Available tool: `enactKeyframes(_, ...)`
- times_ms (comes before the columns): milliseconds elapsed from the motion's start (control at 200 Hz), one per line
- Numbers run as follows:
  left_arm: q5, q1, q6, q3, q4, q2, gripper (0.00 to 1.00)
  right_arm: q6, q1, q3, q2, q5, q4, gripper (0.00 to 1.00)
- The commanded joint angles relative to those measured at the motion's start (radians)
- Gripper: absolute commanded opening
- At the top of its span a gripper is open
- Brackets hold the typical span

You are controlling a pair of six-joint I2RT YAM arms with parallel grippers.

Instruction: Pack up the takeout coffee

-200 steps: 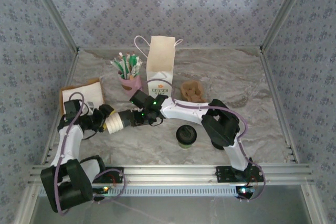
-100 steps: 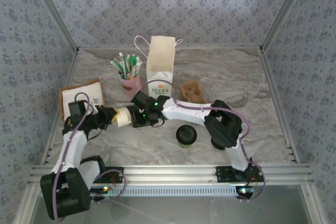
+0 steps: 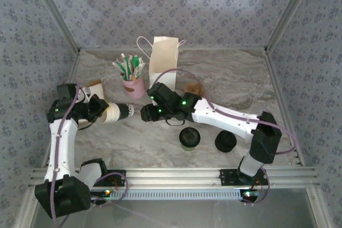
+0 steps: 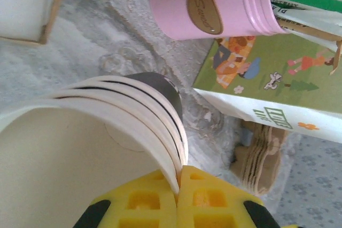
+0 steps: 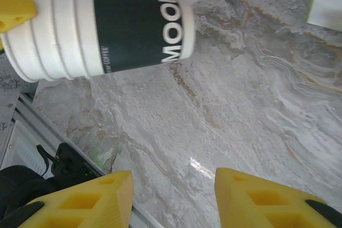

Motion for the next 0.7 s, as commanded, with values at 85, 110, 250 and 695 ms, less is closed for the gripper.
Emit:
enactKeyframes(85, -0.182, -0.060, 0.150, 0.187, -0.356, 0.043, 0.00, -0.019, -0.028, -0.068, -0.086, 0.028, -0.045, 0.47)
enactKeyframes(110, -0.208, -0.070, 0.158, 0.204, -0.383, 0.049, 0.00, -0.020, -0.032, -0.076, -0.097, 0.024, -0.044, 0.47)
enactKeyframes(250, -0.367, -0.118, 0.184, 0.276, -0.497, 0.070, 0.00, -0.029, -0.063, -0.113, -0.153, 0.015, -0.050, 0.47)
enactKeyframes(695, -0.677, -0.209, 0.159, 0.307, -0.548, 0.211, 0.00, -0.044, -0.181, -0.251, -0.319, -0.019, -0.107, 0.48)
